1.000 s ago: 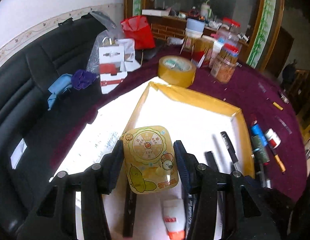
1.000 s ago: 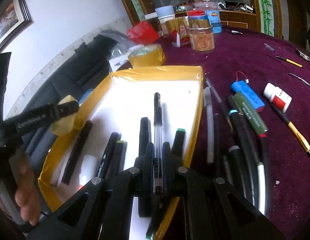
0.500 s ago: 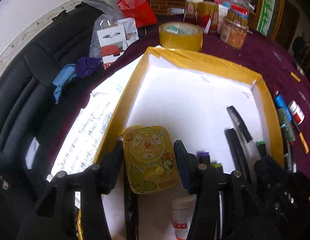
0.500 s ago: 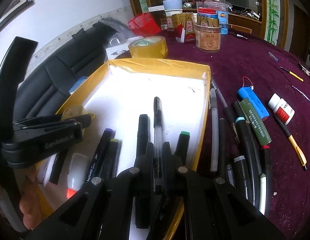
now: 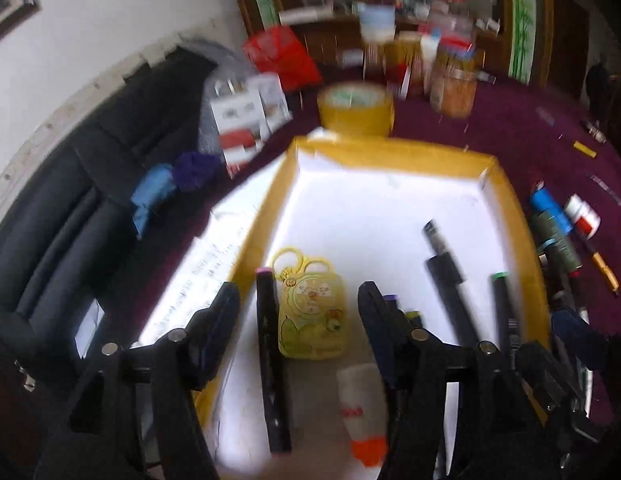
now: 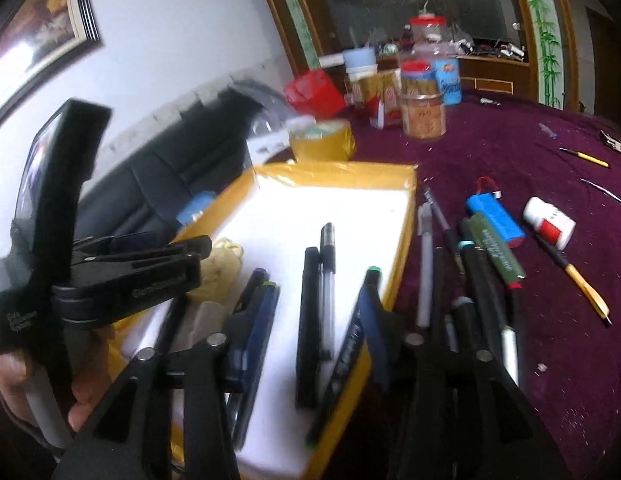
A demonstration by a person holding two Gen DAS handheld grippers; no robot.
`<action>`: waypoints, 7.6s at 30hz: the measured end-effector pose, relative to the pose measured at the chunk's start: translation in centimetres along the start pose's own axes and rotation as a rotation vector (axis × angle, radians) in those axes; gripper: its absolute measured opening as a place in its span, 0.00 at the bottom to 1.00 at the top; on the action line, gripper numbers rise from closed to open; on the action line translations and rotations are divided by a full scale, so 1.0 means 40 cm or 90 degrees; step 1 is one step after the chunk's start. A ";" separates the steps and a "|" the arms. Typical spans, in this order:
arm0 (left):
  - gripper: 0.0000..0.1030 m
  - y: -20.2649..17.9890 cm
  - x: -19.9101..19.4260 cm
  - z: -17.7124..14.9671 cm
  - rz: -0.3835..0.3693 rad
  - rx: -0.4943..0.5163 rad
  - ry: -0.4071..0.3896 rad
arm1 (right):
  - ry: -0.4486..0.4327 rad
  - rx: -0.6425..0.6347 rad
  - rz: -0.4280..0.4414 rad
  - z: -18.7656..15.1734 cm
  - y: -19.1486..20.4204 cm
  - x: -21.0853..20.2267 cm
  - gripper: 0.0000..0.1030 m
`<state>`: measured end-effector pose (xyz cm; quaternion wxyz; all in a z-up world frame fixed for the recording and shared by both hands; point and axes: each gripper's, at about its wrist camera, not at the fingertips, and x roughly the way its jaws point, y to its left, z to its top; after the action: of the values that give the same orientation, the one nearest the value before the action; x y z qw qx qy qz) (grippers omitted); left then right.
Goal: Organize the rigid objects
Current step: 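Move both tools back over the pile of pens and markers, then grasp a black marker with the right tool while the left tool grasps a white pen, then carry the black marker and white pen into the tray and open both tools, then move both tools back over the pile of pens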
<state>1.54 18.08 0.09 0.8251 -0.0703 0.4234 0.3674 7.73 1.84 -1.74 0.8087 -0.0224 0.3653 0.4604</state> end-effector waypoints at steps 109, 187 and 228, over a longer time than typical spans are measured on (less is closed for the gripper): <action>0.09 -0.561 -0.111 -0.196 -0.300 0.167 0.178 | 0.016 0.148 -0.152 -0.223 -0.426 -0.267 0.13; 0.09 0.077 0.061 -0.132 -0.285 -0.009 0.147 | 0.077 -0.079 -0.019 -0.067 0.089 0.088 0.22; 0.50 -0.222 -0.193 -0.156 -0.381 0.049 0.035 | -0.009 0.132 -0.024 -0.106 -0.344 -0.227 0.38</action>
<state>0.54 4.82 0.22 0.8871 -0.1701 0.4196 0.0898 12.99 -14.27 -3.41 0.8178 0.0581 0.4049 0.4048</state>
